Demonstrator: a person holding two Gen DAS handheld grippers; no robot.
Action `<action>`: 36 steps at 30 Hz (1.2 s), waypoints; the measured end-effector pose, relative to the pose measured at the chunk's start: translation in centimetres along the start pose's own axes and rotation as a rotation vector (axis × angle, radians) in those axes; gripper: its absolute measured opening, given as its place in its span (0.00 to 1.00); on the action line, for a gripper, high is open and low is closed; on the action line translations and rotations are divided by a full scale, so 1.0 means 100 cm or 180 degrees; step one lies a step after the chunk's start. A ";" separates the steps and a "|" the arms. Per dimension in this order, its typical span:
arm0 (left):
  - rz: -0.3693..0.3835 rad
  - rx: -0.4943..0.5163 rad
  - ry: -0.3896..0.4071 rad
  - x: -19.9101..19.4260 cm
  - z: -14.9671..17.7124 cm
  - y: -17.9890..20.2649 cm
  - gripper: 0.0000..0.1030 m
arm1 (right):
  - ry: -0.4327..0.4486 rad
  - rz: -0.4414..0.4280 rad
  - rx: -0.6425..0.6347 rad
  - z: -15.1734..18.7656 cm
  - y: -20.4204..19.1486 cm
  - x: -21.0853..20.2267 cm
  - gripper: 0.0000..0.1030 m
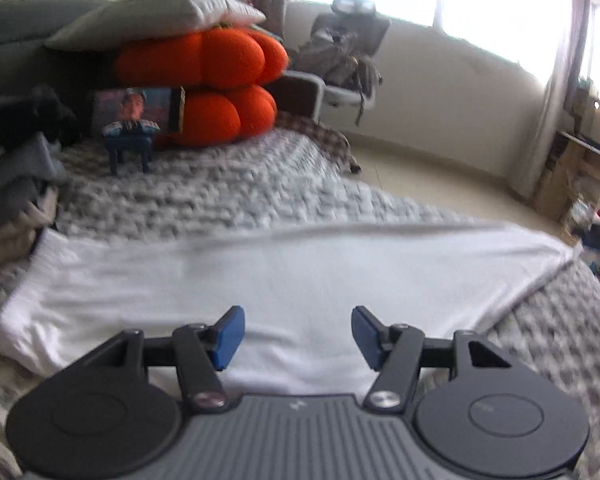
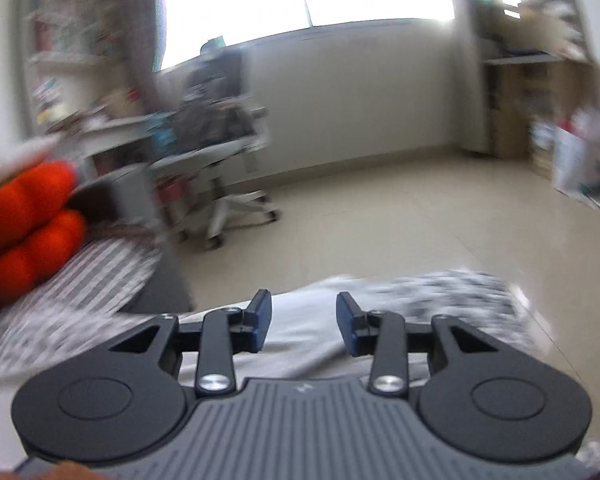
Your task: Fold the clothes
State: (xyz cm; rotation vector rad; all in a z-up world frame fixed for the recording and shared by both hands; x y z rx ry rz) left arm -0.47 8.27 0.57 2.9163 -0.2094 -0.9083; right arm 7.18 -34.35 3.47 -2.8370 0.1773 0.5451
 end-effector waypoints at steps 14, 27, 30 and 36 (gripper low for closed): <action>0.0046 0.0004 0.0248 -0.004 0.024 -0.002 0.59 | -0.1281 -0.1751 -0.1564 0.075 -0.226 -0.008 0.38; 0.0102 -0.0040 0.0299 -0.006 0.028 -0.003 0.59 | -0.1130 -0.1431 -0.1678 0.076 -0.293 0.021 0.42; 0.0110 -0.0048 0.0310 -0.007 0.028 -0.004 0.59 | -0.1033 -0.1342 -0.1665 0.071 -0.298 0.023 0.36; 0.0139 -0.0085 0.0317 -0.007 0.029 -0.005 0.59 | -0.0935 -0.1396 -0.1279 0.057 -0.267 0.008 0.39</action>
Point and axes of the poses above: each gripper's, at about its wrist camera, not at the fingertips, and x roughly the way its jaws point, y to its right, z to its underside, the point moved 2 cm from there along x, roughly the way its jaws point, and after that the axes turned 1 degree about x, right-handed, at the moved point
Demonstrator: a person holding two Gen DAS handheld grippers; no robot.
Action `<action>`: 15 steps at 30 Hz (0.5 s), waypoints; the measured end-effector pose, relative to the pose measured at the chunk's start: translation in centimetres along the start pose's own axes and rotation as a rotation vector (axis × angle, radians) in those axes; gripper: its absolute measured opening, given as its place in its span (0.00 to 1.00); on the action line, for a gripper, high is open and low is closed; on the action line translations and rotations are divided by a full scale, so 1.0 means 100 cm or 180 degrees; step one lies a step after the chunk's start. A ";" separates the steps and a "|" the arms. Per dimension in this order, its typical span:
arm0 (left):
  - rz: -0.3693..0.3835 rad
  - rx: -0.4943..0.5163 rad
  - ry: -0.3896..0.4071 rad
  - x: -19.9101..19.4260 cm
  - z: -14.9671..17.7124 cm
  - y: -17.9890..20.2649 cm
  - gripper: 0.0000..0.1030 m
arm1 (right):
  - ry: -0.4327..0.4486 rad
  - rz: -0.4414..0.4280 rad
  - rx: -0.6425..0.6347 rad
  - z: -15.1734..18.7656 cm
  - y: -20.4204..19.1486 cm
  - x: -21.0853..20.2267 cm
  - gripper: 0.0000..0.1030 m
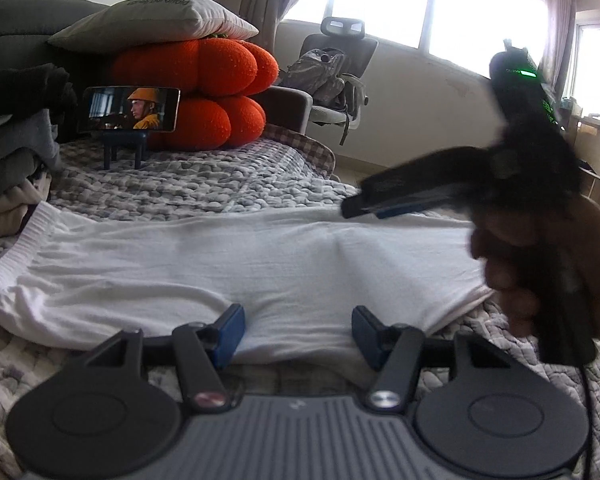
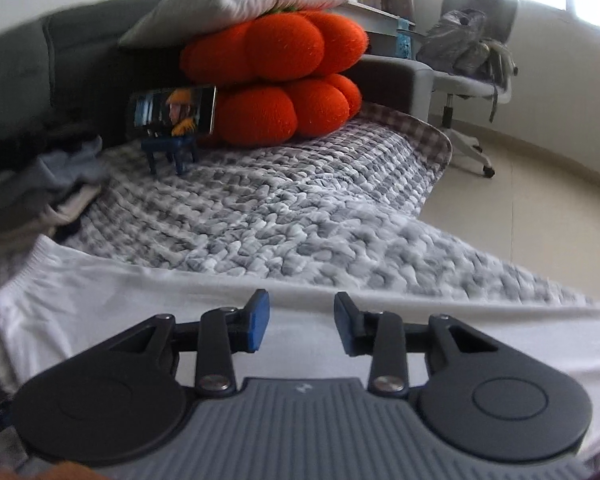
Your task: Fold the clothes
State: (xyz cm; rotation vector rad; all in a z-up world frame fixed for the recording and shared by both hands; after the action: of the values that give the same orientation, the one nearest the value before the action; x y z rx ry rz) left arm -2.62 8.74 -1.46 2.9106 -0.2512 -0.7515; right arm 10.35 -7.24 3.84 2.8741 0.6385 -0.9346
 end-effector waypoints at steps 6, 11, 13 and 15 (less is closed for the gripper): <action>-0.0004 0.0004 -0.0001 0.000 0.000 0.000 0.59 | -0.0223 -0.0051 -0.0056 0.029 0.014 -0.017 0.39; -0.0018 0.0024 -0.0001 0.000 0.000 0.001 0.59 | -0.0179 -0.0108 -0.0035 0.045 0.021 -0.031 0.40; -0.0023 0.0030 0.0002 0.000 0.000 0.001 0.59 | -0.0176 -0.0113 -0.0106 0.050 0.019 -0.038 0.41; -0.0031 0.0037 0.0004 0.000 0.000 0.001 0.59 | -0.0149 -0.0113 -0.0192 0.055 0.018 -0.042 0.43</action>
State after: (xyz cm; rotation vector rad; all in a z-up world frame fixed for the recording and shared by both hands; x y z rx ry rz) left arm -2.61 8.61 -1.41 2.9250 -0.2425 -0.7523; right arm 4.92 -11.37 1.67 2.7885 0.7034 -0.9667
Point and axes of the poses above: each gripper's, at about its wrist camera, not at the fingertips, and x roughly the way its jaws point, y to its right, z to its underside, the point moved 2 cm from there along x, roughly the way its jaws point, and after that the axes turned 1 degree about x, right-handed, at the moved point
